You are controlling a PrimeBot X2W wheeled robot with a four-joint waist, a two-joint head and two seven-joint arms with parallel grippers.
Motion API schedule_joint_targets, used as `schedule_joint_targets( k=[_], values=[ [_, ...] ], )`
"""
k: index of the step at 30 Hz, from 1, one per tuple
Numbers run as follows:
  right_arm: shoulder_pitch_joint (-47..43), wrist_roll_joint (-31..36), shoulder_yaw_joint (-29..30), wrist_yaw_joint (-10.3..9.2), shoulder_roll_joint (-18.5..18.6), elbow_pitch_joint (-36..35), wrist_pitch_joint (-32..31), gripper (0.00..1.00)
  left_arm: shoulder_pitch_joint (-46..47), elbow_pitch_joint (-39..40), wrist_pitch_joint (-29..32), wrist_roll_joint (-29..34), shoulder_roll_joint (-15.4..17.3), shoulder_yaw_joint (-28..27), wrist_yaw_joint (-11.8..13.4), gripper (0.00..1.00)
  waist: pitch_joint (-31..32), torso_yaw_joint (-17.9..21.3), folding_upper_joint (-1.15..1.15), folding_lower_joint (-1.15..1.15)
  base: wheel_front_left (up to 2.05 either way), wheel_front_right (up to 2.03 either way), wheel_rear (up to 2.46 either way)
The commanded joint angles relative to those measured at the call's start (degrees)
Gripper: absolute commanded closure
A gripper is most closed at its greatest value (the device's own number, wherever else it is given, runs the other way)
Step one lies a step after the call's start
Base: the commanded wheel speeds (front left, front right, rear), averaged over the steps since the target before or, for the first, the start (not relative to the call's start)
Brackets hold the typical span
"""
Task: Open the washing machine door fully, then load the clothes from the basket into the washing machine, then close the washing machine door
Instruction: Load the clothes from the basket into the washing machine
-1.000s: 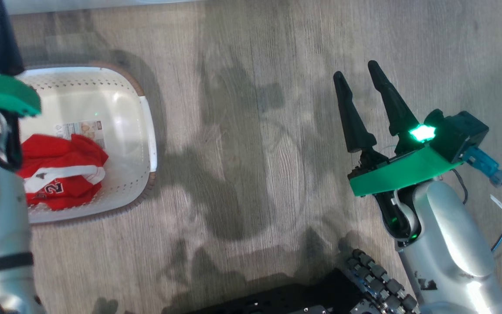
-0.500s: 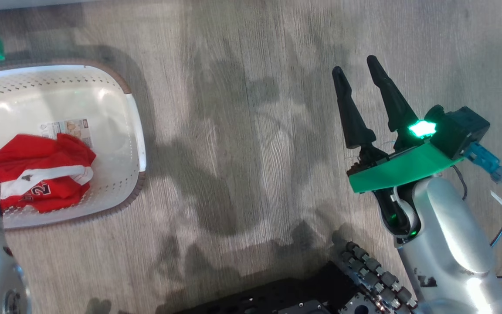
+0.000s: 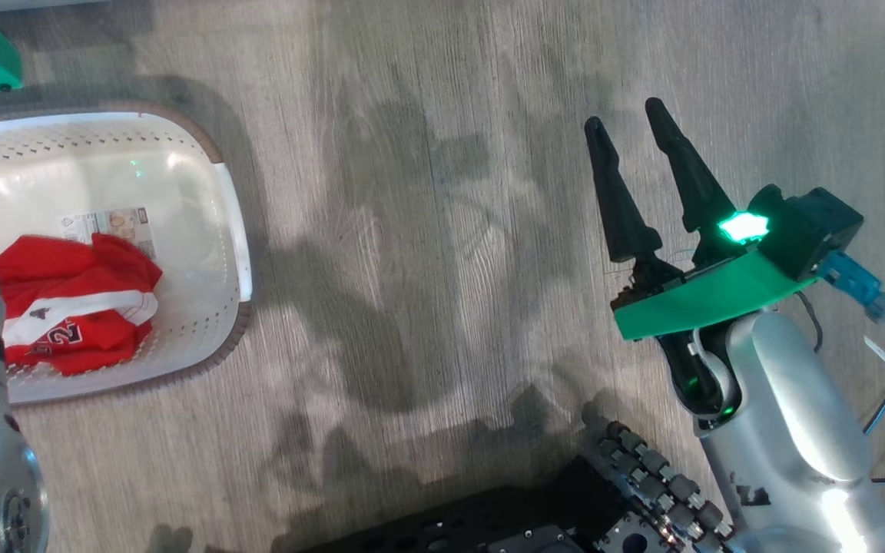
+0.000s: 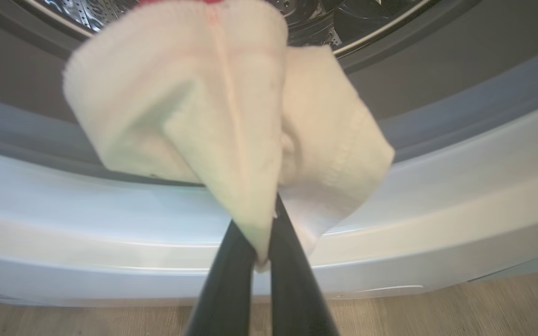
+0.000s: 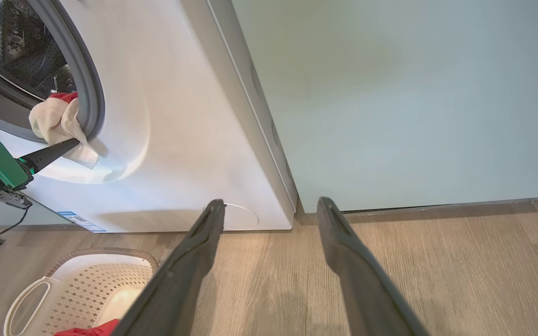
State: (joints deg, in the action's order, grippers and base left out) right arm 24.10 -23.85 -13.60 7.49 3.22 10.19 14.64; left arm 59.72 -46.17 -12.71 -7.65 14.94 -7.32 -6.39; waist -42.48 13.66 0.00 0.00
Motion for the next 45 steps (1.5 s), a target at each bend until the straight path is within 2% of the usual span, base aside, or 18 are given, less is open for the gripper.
schedule_joint_targets(
  k=[1,8,14,19,28,30,31,37,41,45],
  values=[
    [-0.6,-0.3,-1.2,0.00,-0.3,-1.7,0.4,0.00,0.6,0.9,-0.7,-0.3,2.8,-0.3,-0.1,1.00,0.0,0.0,0.00,0.00,0.00,0.00,0.00],
    [-0.7,-0.4,-2.2,0.00,-0.3,-1.0,0.4,0.00,0.1,1.1,-1.7,-2.1,2.6,1.2,-0.8,1.00,1.6,0.3,0.00,0.00,0.00,0.00,0.00],
    [-1.0,-0.6,-2.9,0.00,-0.3,-1.1,0.4,0.00,1.1,6.7,-2.1,-2.8,4.3,3.0,-1.0,1.00,2.3,0.8,0.00,0.00,0.00,0.00,0.00],
    [-1.0,-1.2,-3.3,0.00,-0.3,-1.4,0.4,0.00,4.6,10.9,0.1,-3.1,7.3,5.0,-1.1,1.00,1.3,1.6,0.00,0.00,0.00,0.00,0.00],
    [0.2,-3.3,-5.2,0.00,-0.3,-2.0,0.4,0.00,16.7,14.9,10.2,-4.1,16.0,11.4,-1.1,1.00,-2.2,4.7,0.00,0.00,0.00,0.00,0.00],
    [0.7,-4.5,-6.1,0.00,-0.3,-2.2,0.4,0.00,21.3,14.4,13.2,-4.3,18.8,14.3,-1.1,1.00,-3.7,6.0,0.00,0.00,0.00,0.00,0.00],
    [0.7,-4.5,-6.1,0.00,-0.3,-2.2,0.4,0.00,21.3,14.4,13.2,-4.3,18.8,14.3,-1.1,1.00,-3.7,6.0,0.00,0.00,0.00,0.00,0.00],
    [1.7,-6.6,-7.6,0.00,-0.3,-2.5,0.4,0.00,31.5,12.4,17.8,-4.9,23.4,20.8,-1.1,1.00,-6.7,8.8,0.00,0.00,0.00,0.00,0.00],
    [2.3,-7.8,-8.9,0.00,-0.3,-3.0,0.4,0.00,37.7,9.7,17.8,-4.8,24.4,24.0,-1.1,1.00,-8.4,10.4,0.00,0.00,0.00,0.00,0.00],
    [2.9,-8.9,-10.0,0.00,-0.3,-3.4,0.4,0.00,42.4,4.8,17.4,-5.2,23.6,24.7,-0.9,1.00,-9.9,11.5,0.00,0.00,0.00,0.00,0.00]
  ],
)
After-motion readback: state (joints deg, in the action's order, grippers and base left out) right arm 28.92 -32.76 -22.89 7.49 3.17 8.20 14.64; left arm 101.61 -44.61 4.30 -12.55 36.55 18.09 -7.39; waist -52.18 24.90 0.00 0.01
